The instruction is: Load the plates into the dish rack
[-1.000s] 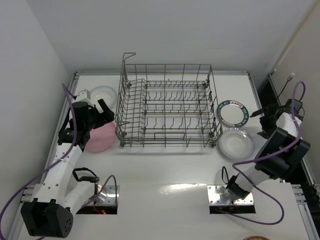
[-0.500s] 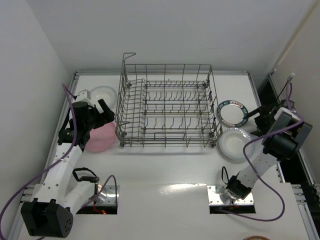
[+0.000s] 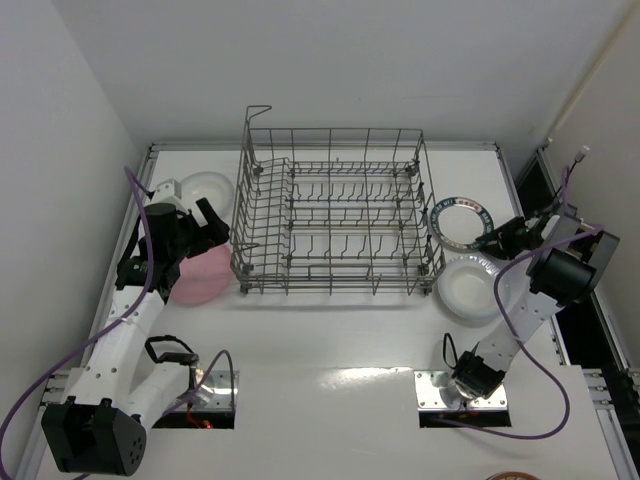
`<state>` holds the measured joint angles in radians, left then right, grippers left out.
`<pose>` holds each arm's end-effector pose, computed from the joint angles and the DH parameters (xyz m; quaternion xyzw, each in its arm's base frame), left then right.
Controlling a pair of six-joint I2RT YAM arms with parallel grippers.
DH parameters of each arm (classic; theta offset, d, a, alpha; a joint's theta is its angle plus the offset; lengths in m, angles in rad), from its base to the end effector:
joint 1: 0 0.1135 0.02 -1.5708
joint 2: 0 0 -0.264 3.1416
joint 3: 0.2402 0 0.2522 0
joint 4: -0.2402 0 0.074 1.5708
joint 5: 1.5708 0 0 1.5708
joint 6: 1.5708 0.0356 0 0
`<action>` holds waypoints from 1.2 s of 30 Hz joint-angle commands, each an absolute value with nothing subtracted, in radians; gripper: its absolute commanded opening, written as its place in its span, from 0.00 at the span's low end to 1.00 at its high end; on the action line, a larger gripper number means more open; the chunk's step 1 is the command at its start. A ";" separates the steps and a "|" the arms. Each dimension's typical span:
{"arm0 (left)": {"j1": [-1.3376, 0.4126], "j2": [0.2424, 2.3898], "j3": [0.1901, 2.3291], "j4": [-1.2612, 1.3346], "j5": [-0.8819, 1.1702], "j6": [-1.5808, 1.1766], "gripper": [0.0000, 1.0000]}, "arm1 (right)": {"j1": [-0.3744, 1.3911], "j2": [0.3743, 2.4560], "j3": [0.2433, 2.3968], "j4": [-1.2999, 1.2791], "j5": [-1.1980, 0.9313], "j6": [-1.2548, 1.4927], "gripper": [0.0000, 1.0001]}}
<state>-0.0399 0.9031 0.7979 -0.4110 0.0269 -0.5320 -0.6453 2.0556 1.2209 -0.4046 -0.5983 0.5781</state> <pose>0.2016 -0.0090 0.3007 -0.2039 0.8397 -0.1531 0.4794 0.3201 -0.2159 0.1080 0.5014 0.7995 0.2852 0.1673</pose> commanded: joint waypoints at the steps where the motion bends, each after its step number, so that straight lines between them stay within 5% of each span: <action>1: -0.048 0.893 0.836 -0.393 0.044 -0.526 0.89 | -0.647 2.103 1.233 -0.339 -0.660 0.565 0.31; 6: -0.048 0.902 0.836 -0.393 0.044 -0.526 0.89 | -0.667 2.086 1.213 -0.324 -0.669 0.565 0.01; 20: -0.048 0.920 0.836 -0.393 0.054 -0.526 0.89 | -0.687 1.587 1.094 -0.308 -0.447 0.634 0.00; 36: -0.048 0.939 0.836 -0.393 0.072 -0.526 0.89 | -0.312 1.040 1.114 -0.379 -0.026 0.598 0.00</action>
